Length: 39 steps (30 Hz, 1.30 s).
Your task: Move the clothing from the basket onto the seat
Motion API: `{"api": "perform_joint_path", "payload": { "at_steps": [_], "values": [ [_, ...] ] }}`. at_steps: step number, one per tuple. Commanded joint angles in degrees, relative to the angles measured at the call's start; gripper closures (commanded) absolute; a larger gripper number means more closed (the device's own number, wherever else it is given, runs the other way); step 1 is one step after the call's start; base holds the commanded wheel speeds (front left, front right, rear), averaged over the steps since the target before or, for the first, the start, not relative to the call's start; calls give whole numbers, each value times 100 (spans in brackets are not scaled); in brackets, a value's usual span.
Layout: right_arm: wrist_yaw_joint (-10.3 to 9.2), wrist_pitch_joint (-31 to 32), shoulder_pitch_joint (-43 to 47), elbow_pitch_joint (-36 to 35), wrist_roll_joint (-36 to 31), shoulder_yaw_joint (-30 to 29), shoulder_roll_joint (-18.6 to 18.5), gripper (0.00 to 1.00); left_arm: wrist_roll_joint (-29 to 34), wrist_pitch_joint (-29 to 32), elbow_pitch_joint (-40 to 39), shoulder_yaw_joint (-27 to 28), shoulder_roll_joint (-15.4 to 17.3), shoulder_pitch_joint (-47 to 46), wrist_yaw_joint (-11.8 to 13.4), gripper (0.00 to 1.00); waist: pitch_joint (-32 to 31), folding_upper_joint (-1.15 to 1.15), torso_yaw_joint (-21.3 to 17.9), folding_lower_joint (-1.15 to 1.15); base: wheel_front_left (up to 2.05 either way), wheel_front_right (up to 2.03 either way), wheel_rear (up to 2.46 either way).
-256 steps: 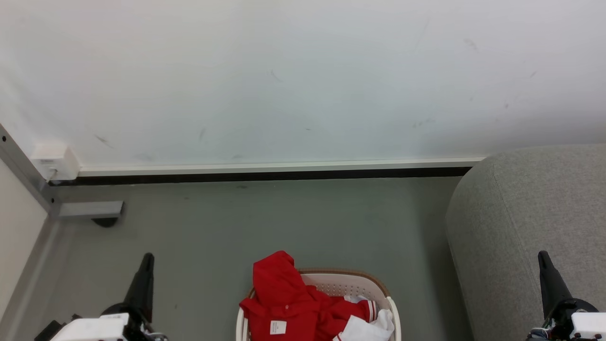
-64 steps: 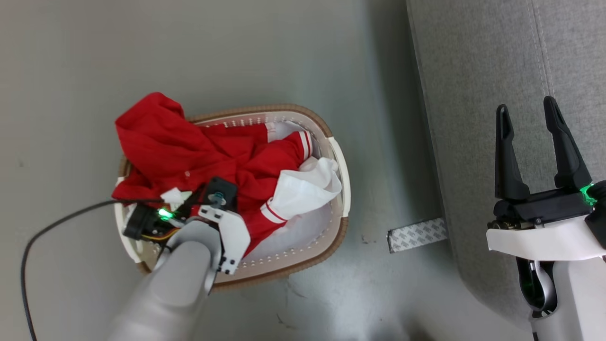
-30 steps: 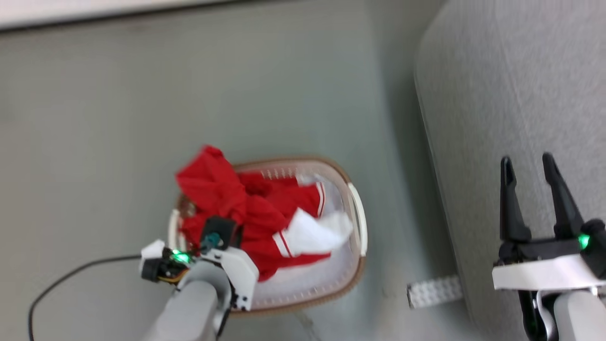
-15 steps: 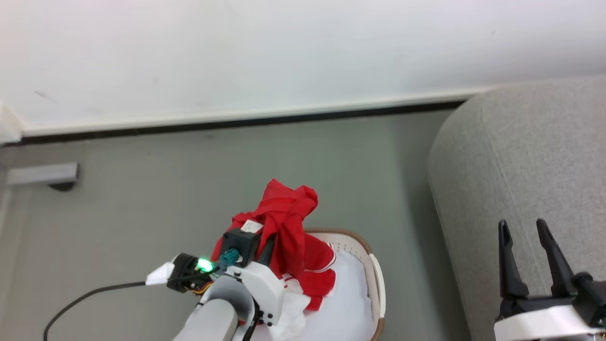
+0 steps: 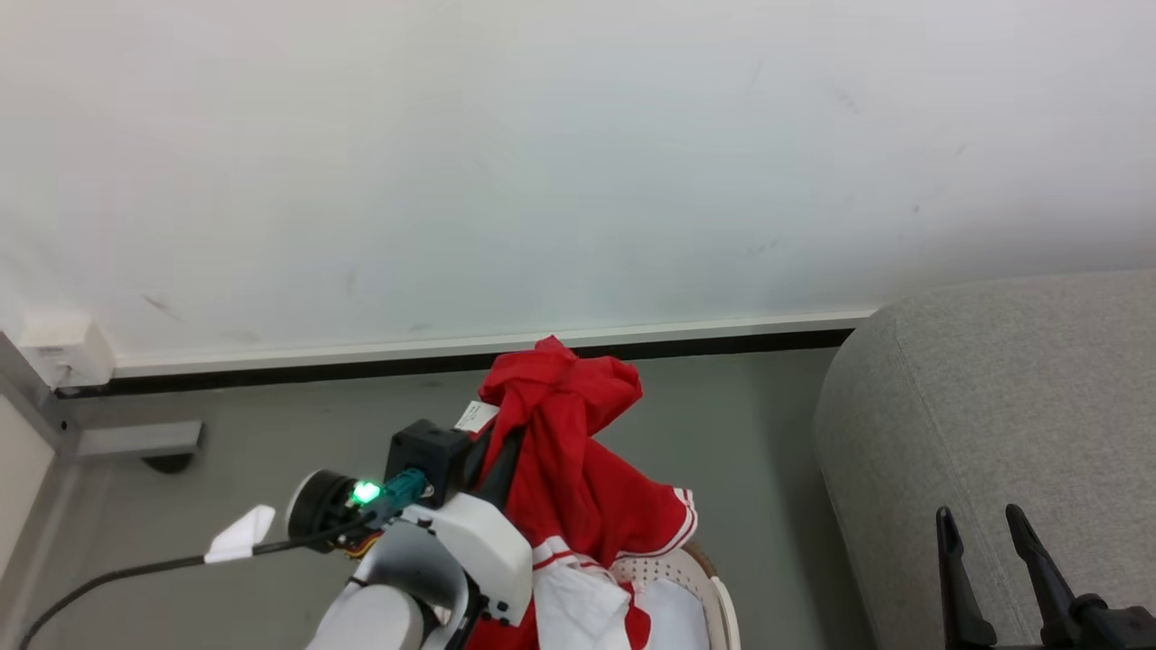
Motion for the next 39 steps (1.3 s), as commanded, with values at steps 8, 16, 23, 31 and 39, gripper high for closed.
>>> {"api": "perform_joint_path", "payload": {
  "at_steps": [8,16,23,31,39],
  "values": [
    [-10,2,122,-176,-69,388,-73,0,-48,280,-638,58,215,175,107,100,-174,0,-53,2,0,0,0],
    [-10,280,-348,-622,432,2100,-889,0,-28,421,-910,-55,208,43,71,100,-154,0,-36,2,0,0,0],
    [-10,706,-1265,-533,816,3540,-1500,0,2,471,-998,-234,83,-128,2,100,-107,0,26,2,0,0,0],
    [-12,608,-2534,618,1177,4655,-1380,0,-8,539,-1057,-547,-89,-248,-137,100,-82,0,136,2,0,0,0],
    [-13,380,-3545,2028,2030,5883,-696,0,-76,586,-1105,-748,-235,-315,-210,100,-13,0,177,2,0,0,0]
  ]
}}
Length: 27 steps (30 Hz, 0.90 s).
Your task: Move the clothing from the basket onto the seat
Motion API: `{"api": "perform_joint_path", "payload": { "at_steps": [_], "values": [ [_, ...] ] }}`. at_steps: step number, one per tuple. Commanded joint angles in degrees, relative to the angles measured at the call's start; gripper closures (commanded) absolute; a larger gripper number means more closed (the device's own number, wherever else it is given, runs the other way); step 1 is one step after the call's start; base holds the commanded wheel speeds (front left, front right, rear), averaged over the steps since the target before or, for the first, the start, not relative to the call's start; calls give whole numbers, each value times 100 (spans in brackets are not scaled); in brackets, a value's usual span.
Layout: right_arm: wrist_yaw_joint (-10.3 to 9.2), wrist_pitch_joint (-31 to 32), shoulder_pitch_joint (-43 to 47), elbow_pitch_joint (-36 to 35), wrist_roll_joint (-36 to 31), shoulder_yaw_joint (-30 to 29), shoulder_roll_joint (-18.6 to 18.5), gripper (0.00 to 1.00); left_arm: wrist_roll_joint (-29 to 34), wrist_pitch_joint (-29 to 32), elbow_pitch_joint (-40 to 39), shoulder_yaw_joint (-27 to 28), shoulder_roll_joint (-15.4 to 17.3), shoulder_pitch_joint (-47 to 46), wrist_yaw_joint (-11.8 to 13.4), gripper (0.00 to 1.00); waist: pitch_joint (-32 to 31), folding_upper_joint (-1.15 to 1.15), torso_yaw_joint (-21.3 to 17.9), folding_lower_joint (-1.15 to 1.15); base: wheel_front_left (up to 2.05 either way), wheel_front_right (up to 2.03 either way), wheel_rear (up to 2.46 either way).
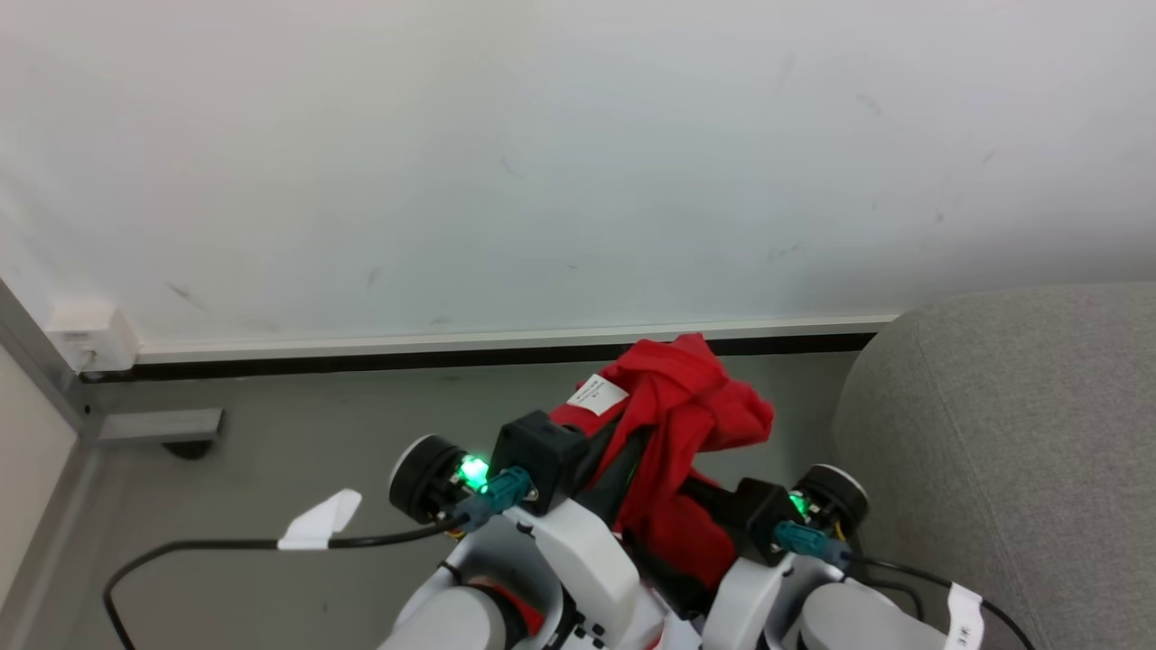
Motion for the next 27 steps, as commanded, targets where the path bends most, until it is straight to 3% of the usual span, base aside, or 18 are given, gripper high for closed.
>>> {"api": "perform_joint_path", "payload": {
  "at_steps": [1,2,3,12,27],
  "values": [
    [-13,-96,-215,266,372,241,139,12,-41,1,-24,-20,-14,-68,-1,100,19,0,7,0,0,0,0],
    [-13,-140,-307,393,499,345,199,69,-53,2,-13,-23,-17,-76,-6,100,27,0,13,0,0,0,0],
    [-13,-197,-392,485,665,439,241,100,-57,2,3,-25,-18,-81,-6,100,34,0,19,0,0,0,0],
    [-13,-448,-796,791,1438,934,372,100,-79,-43,104,61,67,-119,66,100,64,0,-22,0,0,0,0],
    [-13,-451,-901,630,1512,870,277,100,-84,-74,129,59,154,-108,139,100,114,0,-155,0,0,0,0]
  ]
}}
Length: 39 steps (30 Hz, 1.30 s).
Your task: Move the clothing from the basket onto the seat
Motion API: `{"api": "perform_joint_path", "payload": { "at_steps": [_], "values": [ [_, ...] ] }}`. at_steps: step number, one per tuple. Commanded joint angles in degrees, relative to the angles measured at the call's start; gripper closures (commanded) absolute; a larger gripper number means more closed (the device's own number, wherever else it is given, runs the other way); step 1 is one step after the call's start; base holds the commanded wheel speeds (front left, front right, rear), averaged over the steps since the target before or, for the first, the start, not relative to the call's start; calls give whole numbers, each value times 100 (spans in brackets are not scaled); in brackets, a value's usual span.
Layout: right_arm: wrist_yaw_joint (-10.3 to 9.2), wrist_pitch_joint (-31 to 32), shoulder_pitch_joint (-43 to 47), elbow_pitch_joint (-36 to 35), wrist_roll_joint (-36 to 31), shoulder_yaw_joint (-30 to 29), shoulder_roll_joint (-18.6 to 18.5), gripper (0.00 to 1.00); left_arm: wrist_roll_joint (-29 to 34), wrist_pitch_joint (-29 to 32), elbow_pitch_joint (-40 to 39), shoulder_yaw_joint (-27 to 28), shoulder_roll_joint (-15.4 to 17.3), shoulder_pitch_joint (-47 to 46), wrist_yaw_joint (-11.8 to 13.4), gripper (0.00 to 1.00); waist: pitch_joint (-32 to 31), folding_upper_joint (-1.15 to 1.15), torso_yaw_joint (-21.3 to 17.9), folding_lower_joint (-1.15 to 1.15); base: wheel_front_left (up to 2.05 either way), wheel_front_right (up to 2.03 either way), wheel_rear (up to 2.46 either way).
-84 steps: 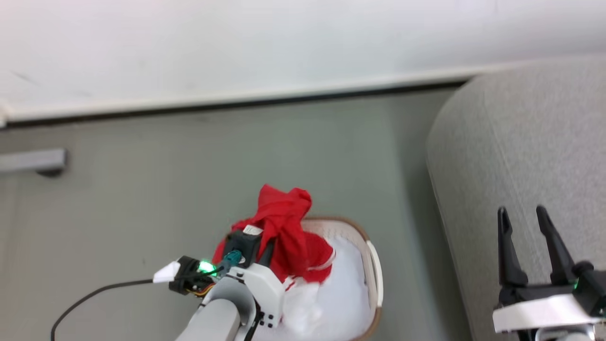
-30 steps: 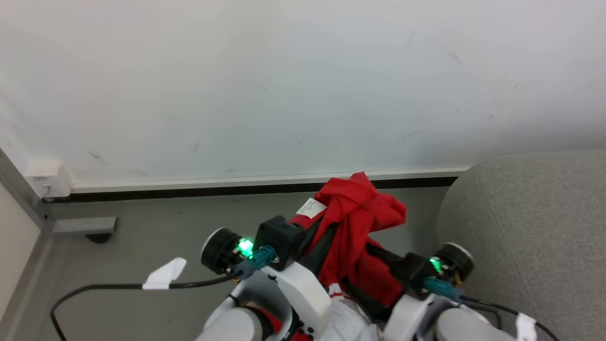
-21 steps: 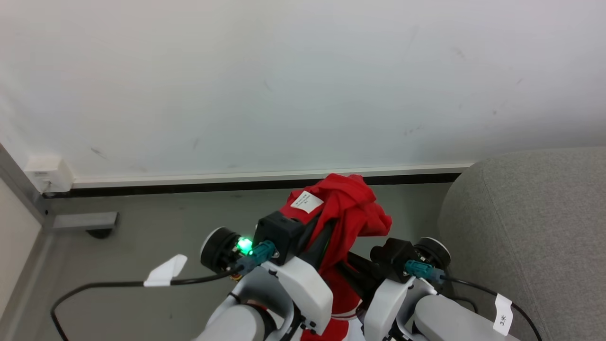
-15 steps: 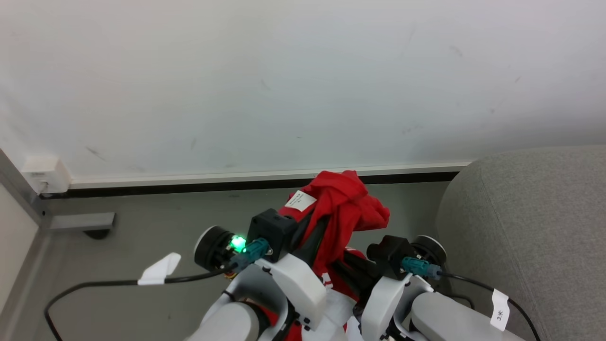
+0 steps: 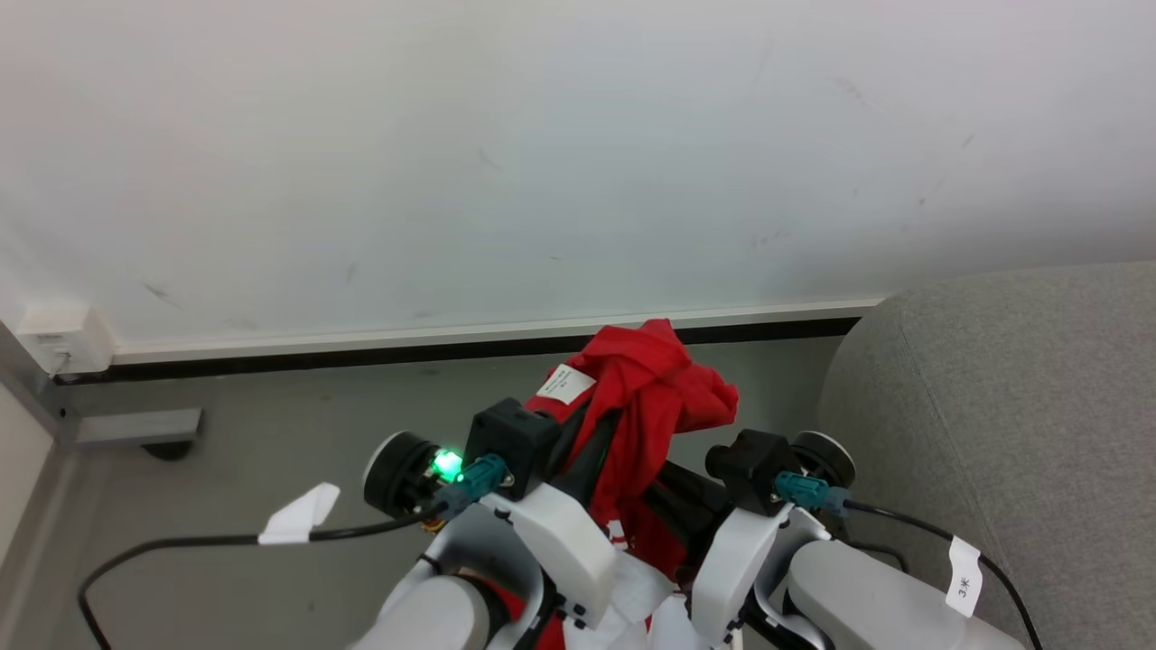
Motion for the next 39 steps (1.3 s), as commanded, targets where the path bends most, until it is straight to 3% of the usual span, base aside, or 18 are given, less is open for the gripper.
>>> {"api": "perform_joint_path", "payload": {
  "at_steps": [1,13,14,15,26,39],
  "values": [
    [-14,-22,-53,-22,-9,-24,-32,100,-15,-3,-1,2,37,-38,17,100,3,0,-5,0,0,0,0],
    [-14,-22,-116,-112,40,-59,-160,100,-80,-102,53,21,39,-32,96,98,17,0,-41,0,0,0,0],
    [-14,-22,-126,-135,38,-79,-174,100,-118,-126,50,46,19,-6,106,36,20,0,-56,0,0,0,0],
    [-14,-22,-124,-158,41,-80,-193,100,-136,-148,56,60,22,10,118,0,24,0,-74,0,0,0,0],
    [-14,-22,-165,-660,-194,-559,-743,100,-175,-279,141,121,72,113,197,0,116,0,-503,0,0,0,0],
    [-14,-22,-110,-1111,-448,-1313,-1380,100,-77,-266,82,37,157,57,217,0,377,0,-1603,0,0,0,0]
  ]
}}
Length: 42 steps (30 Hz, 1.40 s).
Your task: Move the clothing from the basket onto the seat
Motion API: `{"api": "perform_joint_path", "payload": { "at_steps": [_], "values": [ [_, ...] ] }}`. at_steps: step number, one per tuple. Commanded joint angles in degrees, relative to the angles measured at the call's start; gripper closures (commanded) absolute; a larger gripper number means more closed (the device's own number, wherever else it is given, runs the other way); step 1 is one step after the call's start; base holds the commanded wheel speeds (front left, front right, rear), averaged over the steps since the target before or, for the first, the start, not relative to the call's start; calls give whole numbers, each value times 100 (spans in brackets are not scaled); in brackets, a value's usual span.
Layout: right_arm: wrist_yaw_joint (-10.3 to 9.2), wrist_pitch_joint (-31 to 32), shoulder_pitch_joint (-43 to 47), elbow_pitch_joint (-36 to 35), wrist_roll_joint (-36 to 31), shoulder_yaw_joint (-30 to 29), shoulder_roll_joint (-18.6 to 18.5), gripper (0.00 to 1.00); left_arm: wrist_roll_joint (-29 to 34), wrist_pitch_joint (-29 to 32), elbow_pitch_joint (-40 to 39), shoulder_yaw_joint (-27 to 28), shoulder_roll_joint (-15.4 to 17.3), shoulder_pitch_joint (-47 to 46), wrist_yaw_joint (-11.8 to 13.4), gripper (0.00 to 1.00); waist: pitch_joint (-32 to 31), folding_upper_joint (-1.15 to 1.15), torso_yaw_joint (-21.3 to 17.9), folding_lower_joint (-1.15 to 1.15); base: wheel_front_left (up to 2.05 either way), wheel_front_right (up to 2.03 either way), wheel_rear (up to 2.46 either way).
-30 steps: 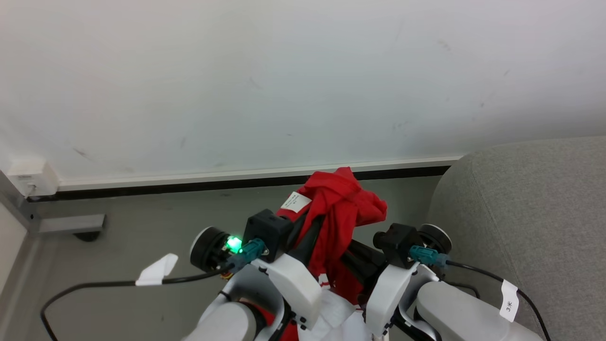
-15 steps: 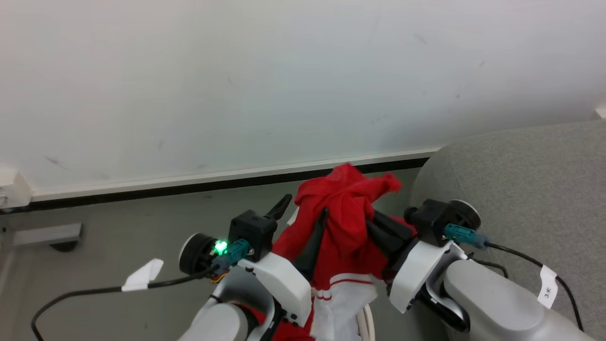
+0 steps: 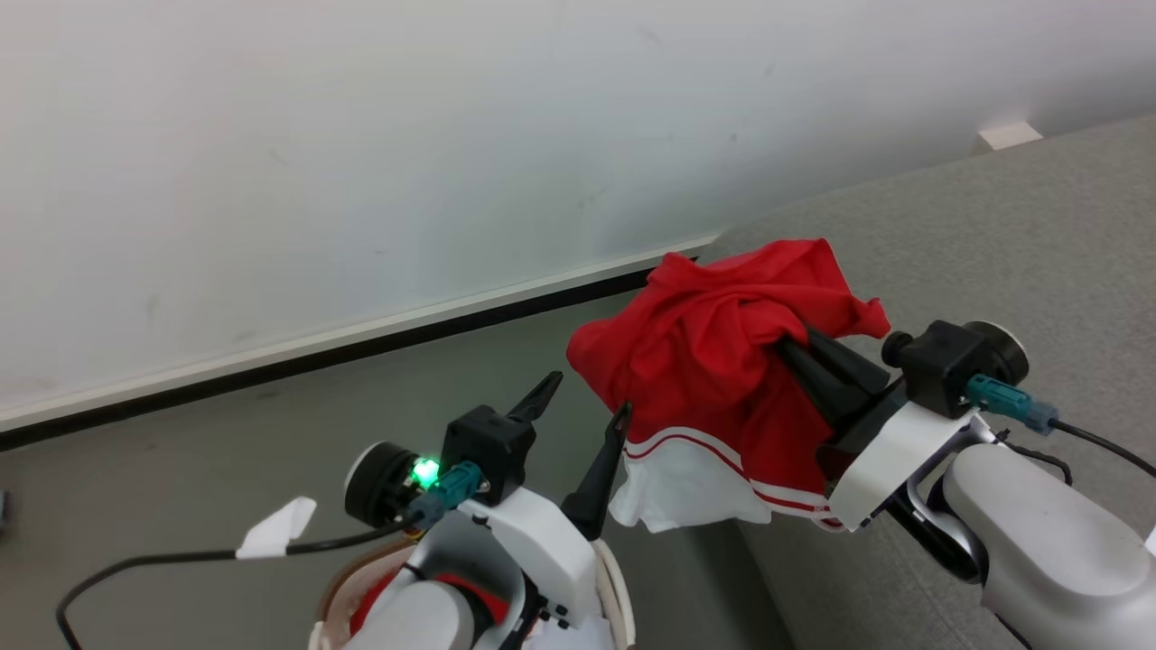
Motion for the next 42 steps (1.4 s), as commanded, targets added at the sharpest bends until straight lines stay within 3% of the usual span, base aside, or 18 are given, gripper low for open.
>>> {"api": "perform_joint_path", "payload": {
  "at_steps": [1,11,19,24,34,42],
  "values": [
    [-14,-21,66,-38,-72,-91,-94,100,67,-15,-17,-1,9,-29,6,0,87,0,-345,0,0,0,0],
    [-14,-21,299,-260,-180,-490,-540,100,62,-49,17,-84,6,-65,-2,0,185,0,-1032,0,0,0,0],
    [-14,-21,539,-433,-146,-964,-890,100,113,-25,19,-189,-23,-164,-11,0,365,0,-1189,0,0,0,0],
    [-14,-21,649,-509,-266,-1461,-1018,100,188,24,16,-269,-14,-397,-80,0,690,0,-1048,0,0,0,0],
    [-14,-21,45,-394,-532,-2832,-1109,100,474,164,0,-339,-1,-1314,-327,0,2012,0,-578,0,0,0,0],
    [-14,-18,-1102,621,-670,-3998,-1358,100,753,-25,32,-480,-172,-2311,-612,0,3245,0,18,0,0,0,0]
  ]
}}
